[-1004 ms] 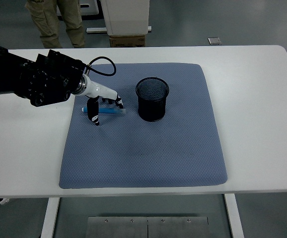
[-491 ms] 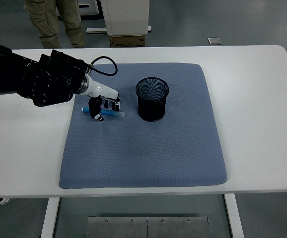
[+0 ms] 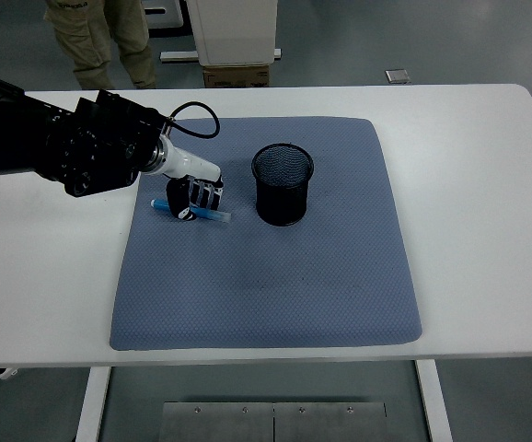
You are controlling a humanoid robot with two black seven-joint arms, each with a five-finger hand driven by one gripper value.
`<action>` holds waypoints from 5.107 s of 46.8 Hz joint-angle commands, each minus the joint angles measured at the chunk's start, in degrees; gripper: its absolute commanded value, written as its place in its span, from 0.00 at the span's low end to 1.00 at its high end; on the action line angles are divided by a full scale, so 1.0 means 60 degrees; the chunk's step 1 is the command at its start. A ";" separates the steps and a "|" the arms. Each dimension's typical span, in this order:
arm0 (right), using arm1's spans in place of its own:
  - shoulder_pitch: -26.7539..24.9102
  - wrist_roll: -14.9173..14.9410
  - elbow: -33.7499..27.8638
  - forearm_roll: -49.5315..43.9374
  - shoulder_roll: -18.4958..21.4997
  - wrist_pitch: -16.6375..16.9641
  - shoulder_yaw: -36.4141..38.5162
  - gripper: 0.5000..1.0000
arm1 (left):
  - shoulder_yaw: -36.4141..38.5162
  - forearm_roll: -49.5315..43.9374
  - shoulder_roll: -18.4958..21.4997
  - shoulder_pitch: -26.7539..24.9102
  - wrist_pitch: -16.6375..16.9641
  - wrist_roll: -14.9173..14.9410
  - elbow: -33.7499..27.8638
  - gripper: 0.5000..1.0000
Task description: Left hand places marker in pen holder
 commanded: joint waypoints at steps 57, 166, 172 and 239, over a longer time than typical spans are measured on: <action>-0.0002 0.0000 0.0000 0.0000 0.0000 0.0000 0.0001 1.00 | -0.0015 0.0161 -0.0222 0.0134 0.0001 0.0099 0.0082 0.07; 0.0012 0.0000 0.0000 0.0000 0.0000 0.0000 0.0001 1.00 | -0.0103 0.0146 -0.0076 -0.0143 -0.0014 0.0085 0.0361 0.00; -0.0002 0.0000 0.0000 0.0000 0.0000 0.0000 0.0001 1.00 | -0.0176 0.0132 -0.0046 -0.0246 -0.0028 0.0085 0.0404 0.00; -0.0002 0.0000 0.0000 0.0000 0.0000 0.0000 0.0001 1.00 | -0.3047 -0.0511 -0.0442 -0.1375 -0.0570 0.0099 0.1064 0.00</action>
